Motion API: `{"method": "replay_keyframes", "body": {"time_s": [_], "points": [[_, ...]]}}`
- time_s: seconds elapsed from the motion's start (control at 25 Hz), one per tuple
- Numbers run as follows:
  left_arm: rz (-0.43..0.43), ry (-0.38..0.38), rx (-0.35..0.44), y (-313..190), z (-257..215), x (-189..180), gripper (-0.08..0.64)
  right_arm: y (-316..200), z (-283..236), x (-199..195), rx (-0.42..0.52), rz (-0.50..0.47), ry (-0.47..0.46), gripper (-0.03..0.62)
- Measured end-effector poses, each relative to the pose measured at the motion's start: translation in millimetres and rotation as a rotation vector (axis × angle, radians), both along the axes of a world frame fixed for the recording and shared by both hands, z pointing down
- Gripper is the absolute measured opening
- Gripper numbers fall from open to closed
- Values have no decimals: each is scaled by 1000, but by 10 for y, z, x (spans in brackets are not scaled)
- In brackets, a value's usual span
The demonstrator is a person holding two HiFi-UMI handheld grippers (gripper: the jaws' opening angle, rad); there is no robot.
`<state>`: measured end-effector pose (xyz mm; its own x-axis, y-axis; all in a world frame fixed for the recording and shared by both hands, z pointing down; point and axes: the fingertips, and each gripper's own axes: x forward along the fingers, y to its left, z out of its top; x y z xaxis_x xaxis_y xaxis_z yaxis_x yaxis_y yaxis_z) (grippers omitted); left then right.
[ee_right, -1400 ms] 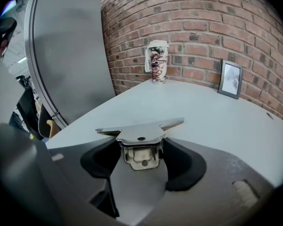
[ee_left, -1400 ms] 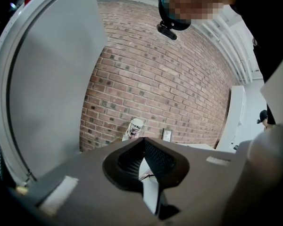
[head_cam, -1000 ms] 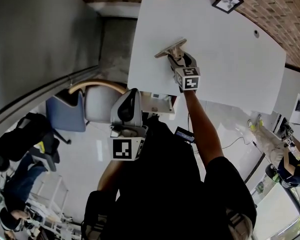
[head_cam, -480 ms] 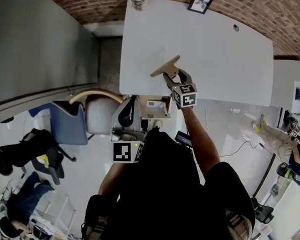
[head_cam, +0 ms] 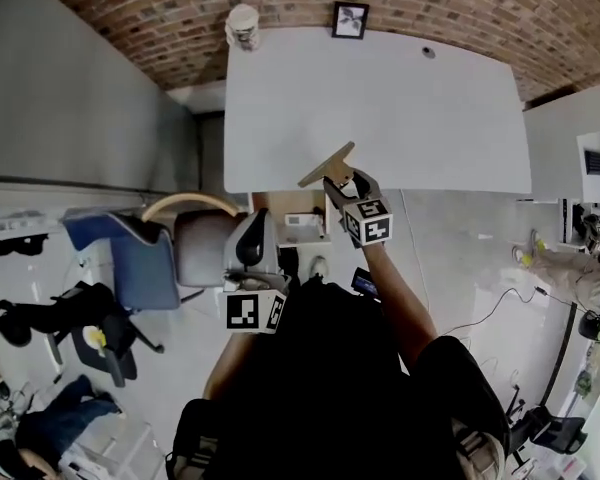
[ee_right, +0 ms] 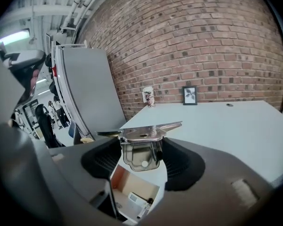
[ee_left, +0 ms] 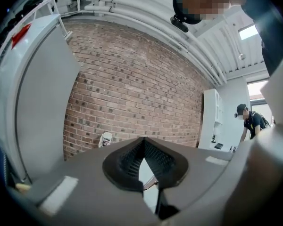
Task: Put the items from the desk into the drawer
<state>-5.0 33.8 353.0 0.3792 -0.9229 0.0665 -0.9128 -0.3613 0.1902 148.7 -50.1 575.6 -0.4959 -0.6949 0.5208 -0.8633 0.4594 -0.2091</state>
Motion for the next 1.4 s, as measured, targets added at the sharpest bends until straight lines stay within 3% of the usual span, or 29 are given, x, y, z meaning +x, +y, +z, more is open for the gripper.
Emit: {"method": "replay_keyframes", "body": {"time_s": [0.28, 0.56, 0.92, 1.2, 1.4], "points": [[2, -30, 0, 446, -80, 134, 20, 534, -95, 228, 1, 30, -42, 270], [27, -47, 16, 582, -89, 64, 20, 851, -113, 274, -4, 67, -50, 270], [85, -51, -2, 545, 35, -227, 20, 1159, 195, -44, -108, 107, -20, 270], [116, -48, -69, 388, 440, -489, 20, 1283, 769, -442, -231, 109, -3, 270], [139, -69, -72, 254, 763, -588, 20, 1271, 1181, -699, -316, 132, 10, 270]]}}
